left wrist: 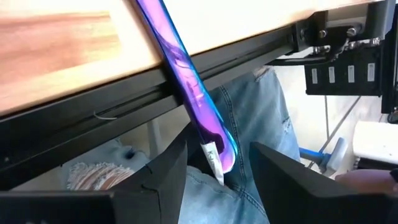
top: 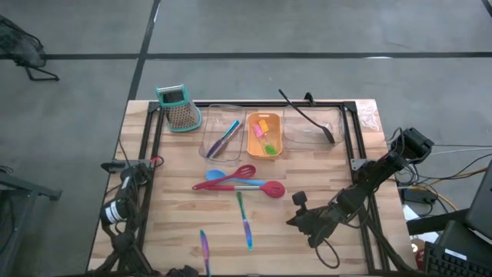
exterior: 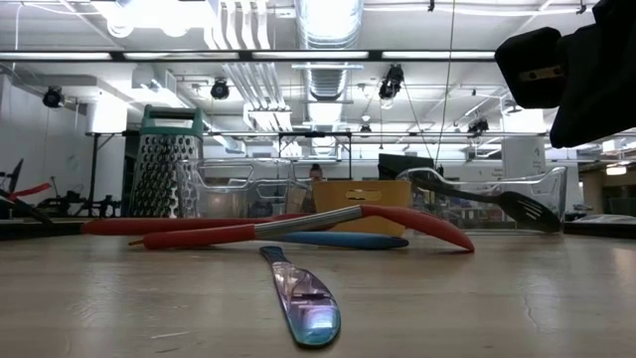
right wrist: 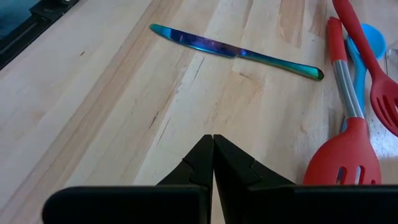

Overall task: Pick & Place Kitchen Items
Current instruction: Put the left blue knife into the left transparent bin

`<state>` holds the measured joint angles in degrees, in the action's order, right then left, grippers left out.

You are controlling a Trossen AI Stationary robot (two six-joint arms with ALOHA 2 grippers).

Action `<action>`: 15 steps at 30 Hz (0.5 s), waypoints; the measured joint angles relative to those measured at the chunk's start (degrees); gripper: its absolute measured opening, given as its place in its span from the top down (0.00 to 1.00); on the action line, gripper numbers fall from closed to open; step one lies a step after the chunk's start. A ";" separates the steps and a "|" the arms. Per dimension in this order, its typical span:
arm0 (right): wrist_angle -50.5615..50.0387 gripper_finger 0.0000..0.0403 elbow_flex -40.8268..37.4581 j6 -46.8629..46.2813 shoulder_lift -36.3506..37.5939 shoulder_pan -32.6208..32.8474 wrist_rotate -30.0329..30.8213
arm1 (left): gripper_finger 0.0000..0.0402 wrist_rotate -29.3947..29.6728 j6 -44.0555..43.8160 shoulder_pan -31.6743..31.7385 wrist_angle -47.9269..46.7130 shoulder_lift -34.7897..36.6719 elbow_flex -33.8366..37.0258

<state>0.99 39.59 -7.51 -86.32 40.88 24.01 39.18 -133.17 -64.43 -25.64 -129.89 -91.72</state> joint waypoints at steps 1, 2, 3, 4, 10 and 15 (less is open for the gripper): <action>-0.02 0.98 0.00 0.00 0.00 0.00 0.00 | 0.55 0.01 0.02 0.15 0.20 -0.14 0.00; 0.00 0.98 0.00 0.00 0.00 0.00 0.00 | 0.55 0.11 0.03 0.26 0.37 -0.32 0.02; -0.01 0.98 0.00 0.00 0.00 0.00 0.00 | 0.55 0.31 0.02 0.34 0.66 -0.45 0.06; 0.00 0.98 0.00 0.00 0.00 0.00 0.00 | 0.55 0.41 0.12 0.47 1.09 -0.53 0.10; 0.00 0.98 0.00 0.02 0.00 0.00 0.02 | 0.55 0.69 1.71 1.47 4.12 -0.63 0.11; 0.00 0.98 0.00 0.00 0.00 0.00 0.01 | 0.55 0.09 1.17 1.78 3.45 -0.63 0.08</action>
<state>0.99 39.59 -7.51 -86.32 40.88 24.02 39.27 -131.99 -62.66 -22.20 -130.52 -91.65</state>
